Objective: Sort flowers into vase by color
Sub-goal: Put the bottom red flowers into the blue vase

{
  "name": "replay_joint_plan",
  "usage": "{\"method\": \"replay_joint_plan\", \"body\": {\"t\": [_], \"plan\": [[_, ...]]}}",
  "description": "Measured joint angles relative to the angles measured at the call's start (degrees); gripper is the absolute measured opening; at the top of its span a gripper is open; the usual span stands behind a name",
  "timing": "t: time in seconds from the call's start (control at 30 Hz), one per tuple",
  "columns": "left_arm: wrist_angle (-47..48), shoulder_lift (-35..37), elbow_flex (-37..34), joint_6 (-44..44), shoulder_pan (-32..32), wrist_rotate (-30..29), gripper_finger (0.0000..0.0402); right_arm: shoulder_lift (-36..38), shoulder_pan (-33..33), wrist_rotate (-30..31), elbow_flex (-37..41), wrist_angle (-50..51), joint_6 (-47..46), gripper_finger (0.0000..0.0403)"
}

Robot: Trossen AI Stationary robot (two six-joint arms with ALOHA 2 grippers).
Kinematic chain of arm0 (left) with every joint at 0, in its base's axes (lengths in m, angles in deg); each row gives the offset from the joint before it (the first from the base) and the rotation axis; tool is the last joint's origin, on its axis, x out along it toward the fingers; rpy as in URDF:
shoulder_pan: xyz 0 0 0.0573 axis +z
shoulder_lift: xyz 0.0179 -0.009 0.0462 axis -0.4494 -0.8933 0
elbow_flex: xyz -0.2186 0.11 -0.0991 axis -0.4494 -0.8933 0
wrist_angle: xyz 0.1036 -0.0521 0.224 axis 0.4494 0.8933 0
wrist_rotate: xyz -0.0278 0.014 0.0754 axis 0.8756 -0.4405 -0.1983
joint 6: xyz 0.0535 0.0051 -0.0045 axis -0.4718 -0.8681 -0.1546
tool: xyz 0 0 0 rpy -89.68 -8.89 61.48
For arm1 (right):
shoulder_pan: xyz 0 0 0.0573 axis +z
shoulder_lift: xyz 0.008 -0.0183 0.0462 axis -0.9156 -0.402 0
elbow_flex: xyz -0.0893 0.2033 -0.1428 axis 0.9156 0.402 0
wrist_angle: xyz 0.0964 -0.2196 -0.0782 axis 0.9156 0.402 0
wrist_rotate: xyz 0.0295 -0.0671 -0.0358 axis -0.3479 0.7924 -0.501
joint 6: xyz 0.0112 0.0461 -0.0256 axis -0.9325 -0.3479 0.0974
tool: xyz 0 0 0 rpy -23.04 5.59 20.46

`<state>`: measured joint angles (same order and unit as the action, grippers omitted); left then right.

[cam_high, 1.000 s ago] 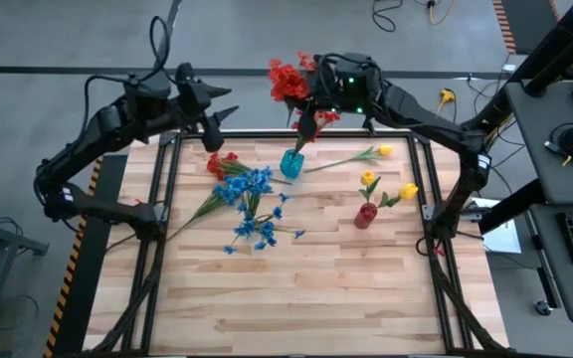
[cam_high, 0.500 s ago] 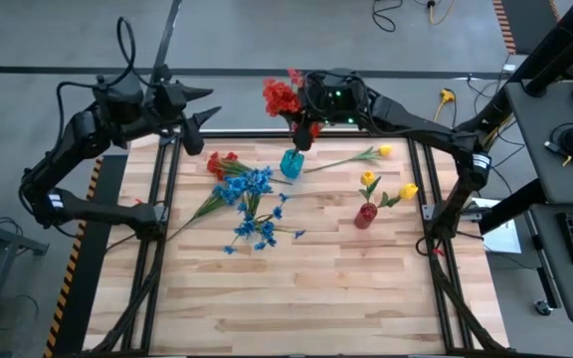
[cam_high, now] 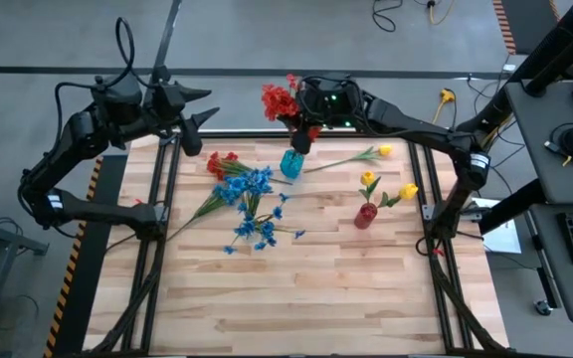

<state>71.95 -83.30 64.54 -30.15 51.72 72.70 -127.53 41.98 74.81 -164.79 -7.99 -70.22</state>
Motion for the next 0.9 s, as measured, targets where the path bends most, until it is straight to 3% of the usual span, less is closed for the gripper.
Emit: {"method": "replay_joint_plan", "body": {"t": [0.33, 0.9], "plan": [[1.15, 0.0, -0.01, 0.79, 0.0, 0.0, 0.0174, -3.66, 0.04, -0.75, 0.05, -1.0, -0.16, 0.0034], [1.49, 0.0, -0.01, 1.05, 0.0, 0.0, 0.0174, -3.65, 0.0, -0.73, 0.09, 1.06, -0.13, 0.0033]]}}
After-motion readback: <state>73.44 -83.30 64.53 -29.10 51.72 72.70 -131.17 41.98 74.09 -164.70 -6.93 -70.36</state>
